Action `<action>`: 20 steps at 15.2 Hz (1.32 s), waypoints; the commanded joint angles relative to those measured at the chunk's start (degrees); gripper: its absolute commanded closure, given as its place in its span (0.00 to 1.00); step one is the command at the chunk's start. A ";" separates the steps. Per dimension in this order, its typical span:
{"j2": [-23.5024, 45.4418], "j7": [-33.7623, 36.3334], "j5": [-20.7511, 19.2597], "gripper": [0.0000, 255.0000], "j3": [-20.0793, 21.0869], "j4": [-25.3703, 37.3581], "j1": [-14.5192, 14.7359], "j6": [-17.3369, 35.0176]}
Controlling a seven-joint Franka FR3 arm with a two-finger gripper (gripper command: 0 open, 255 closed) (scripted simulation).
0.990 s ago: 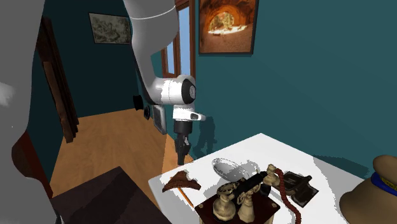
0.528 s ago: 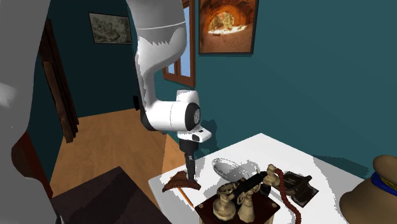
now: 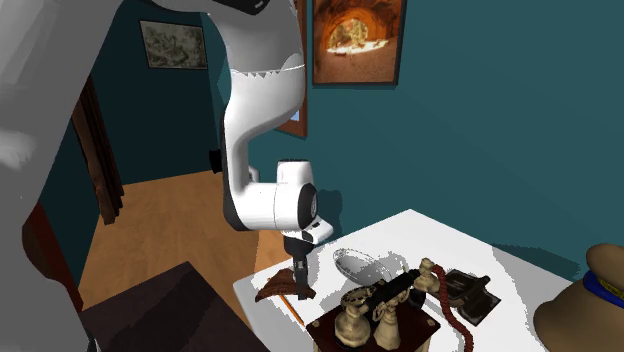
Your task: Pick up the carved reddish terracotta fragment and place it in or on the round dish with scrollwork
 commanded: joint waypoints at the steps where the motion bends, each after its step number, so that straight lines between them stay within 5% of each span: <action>1: 0.82 0.55 -0.59 0.00 -0.72 0.34 0.57 0.61; 7: 0.82 0.55 -0.59 0.00 -0.72 0.34 0.57 0.61; 8: 0.82 0.55 -0.59 1.00 -0.72 0.33 0.58 0.61; 20: -1.92 -1.11 1.15 1.00 1.41 -0.94 -1.24 -1.07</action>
